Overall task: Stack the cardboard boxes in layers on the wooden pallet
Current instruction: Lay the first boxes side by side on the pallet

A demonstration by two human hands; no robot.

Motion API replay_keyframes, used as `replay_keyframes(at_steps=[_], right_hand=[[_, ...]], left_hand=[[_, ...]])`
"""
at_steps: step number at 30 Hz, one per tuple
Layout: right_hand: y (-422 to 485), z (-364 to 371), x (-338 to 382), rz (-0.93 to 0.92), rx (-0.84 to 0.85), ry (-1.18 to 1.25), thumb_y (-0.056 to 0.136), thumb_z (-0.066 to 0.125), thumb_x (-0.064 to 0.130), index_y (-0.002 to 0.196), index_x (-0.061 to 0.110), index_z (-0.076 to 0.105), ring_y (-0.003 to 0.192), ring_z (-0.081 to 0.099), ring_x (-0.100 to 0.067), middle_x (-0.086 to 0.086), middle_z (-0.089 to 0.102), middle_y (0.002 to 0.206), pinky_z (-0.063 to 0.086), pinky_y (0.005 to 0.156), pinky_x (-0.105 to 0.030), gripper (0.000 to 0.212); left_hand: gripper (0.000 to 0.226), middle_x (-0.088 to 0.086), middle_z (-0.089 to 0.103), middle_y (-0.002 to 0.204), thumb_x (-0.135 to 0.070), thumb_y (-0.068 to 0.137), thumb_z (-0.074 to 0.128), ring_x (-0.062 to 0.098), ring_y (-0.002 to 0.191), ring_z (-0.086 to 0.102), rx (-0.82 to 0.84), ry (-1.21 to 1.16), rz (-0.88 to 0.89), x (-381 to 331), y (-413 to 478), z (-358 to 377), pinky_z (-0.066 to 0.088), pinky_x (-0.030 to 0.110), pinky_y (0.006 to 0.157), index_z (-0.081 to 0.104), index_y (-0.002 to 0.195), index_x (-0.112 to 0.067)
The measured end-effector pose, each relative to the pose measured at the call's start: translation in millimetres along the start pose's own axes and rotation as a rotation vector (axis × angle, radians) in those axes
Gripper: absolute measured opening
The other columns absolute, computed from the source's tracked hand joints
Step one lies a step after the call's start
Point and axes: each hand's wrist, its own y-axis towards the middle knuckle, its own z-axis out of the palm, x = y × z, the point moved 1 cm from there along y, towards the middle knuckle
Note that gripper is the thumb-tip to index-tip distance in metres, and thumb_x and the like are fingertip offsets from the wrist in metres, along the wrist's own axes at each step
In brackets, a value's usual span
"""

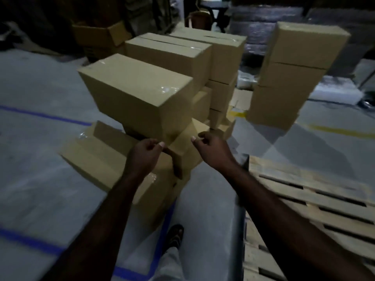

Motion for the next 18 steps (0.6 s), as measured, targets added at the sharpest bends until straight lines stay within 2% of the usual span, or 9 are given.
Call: replay_keyframes(at_steps=[1, 3, 5, 8, 11, 13, 15, 17, 18], right_hand=[[22.6, 4.4, 9.9, -0.021, -0.002, -0.021, 0.097, 0.053, 0.055, 0.139, 0.016, 0.056, 0.109, 0.063, -0.021, -0.007, 0.067, 0.124, 0.048, 0.082, -0.029, 0.057], [66.5, 10.3, 26.5, -0.061, -0.016, -0.062, 0.097, 0.053, 0.056, 0.139, 0.016, 0.056, 0.111, 0.062, -0.022, -0.007, 0.067, 0.124, 0.048, 0.084, -0.030, 0.058], [113.3, 13.6, 44.5, -0.090, -0.028, -0.083, 0.097, 0.054, 0.054, 0.139, 0.013, 0.055, 0.113, 0.062, -0.025, -0.009, 0.066, 0.125, 0.048, 0.085, -0.030, 0.059], [177.4, 17.5, 67.0, -0.090, -0.048, -0.128, 0.097, 0.056, 0.050, 0.137, 0.013, 0.057, 0.116, 0.062, -0.026, -0.009, 0.065, 0.128, 0.043, 0.081, -0.027, 0.055], [238.1, 25.0, 82.5, -0.096, -0.071, -0.236, 0.096, 0.056, 0.052, 0.137, 0.013, 0.057, 0.120, 0.060, -0.027, -0.009, 0.065, 0.130, 0.047, 0.090, -0.031, 0.057], [269.4, 30.9, 88.5, -0.094, -0.076, -0.295, 0.094, 0.057, 0.054, 0.138, 0.014, 0.056, 0.120, 0.060, -0.028, -0.010, 0.064, 0.130, 0.049, 0.094, -0.034, 0.060], [296.6, 35.7, 95.5, -0.096, -0.082, -0.355, 0.093, 0.058, 0.055, 0.138, 0.015, 0.056, 0.118, 0.061, -0.028, -0.009, 0.063, 0.131, 0.051, 0.096, -0.039, 0.061], [318.7, 41.1, 101.4, -0.122, -0.078, -0.416, 0.092, 0.057, 0.056, 0.137, 0.016, 0.056, 0.112, 0.064, -0.029, -0.009, 0.064, 0.129, 0.052, 0.095, -0.042, 0.060], [326.1, 43.4, 103.1, -0.125, -0.067, -0.430, 0.092, 0.057, 0.056, 0.137, 0.016, 0.056, 0.109, 0.065, -0.028, -0.010, 0.064, 0.129, 0.053, 0.094, -0.043, 0.060]], left_hand=[[0.031, 0.003, 0.071, 0.106, -0.035, 0.096, 0.063, 0.019, 0.100, 0.066, -0.019, -0.035, -0.007, 0.4, 18.7, -5.0, 0.056, 0.040, 0.086, 0.069, 0.117, -0.014], [0.029, 0.004, 0.070, 0.102, -0.032, 0.097, 0.061, 0.015, 0.093, 0.066, -0.030, -0.110, -0.021, -2.4, 54.7, -10.4, 0.057, 0.027, 0.070, 0.067, 0.118, -0.012], [0.031, 0.003, 0.068, 0.105, -0.033, 0.098, 0.060, 0.011, 0.091, 0.063, -0.030, -0.162, -0.024, -6.0, 96.6, -13.7, 0.052, 0.019, 0.060, 0.065, 0.120, -0.012], [0.042, 0.004, 0.066, 0.115, -0.041, 0.096, 0.061, 0.016, 0.102, 0.061, -0.083, -0.149, -0.060, -7.8, 160.2, -19.3, 0.049, 0.026, 0.073, 0.063, 0.126, -0.012], [0.048, 0.002, 0.064, 0.114, -0.044, 0.094, 0.063, 0.020, 0.105, 0.060, -0.157, -0.153, -0.103, -6.0, 216.0, -24.1, 0.052, 0.038, 0.092, 0.059, 0.128, -0.010], [0.063, 0.006, 0.059, 0.129, -0.048, 0.092, 0.063, 0.024, 0.116, 0.056, -0.176, -0.150, -0.156, -5.1, 241.0, -25.5, 0.049, 0.045, 0.101, 0.048, 0.140, -0.011], [0.074, 0.011, 0.047, 0.146, -0.051, 0.091, 0.062, 0.029, 0.129, 0.050, -0.197, -0.126, -0.204, -4.0, 263.5, -26.4, 0.045, 0.043, 0.104, 0.036, 0.150, -0.015], [0.078, 0.013, 0.037, 0.154, -0.050, 0.091, 0.063, 0.031, 0.135, 0.044, -0.210, -0.083, -0.234, -3.7, 283.1, -26.3, 0.042, 0.035, 0.095, 0.029, 0.154, -0.017], [0.079, 0.013, 0.034, 0.155, -0.050, 0.091, 0.063, 0.031, 0.136, 0.042, -0.214, -0.072, -0.249, -4.8, 289.8, -26.3, 0.042, 0.035, 0.091, 0.028, 0.154, -0.018]])
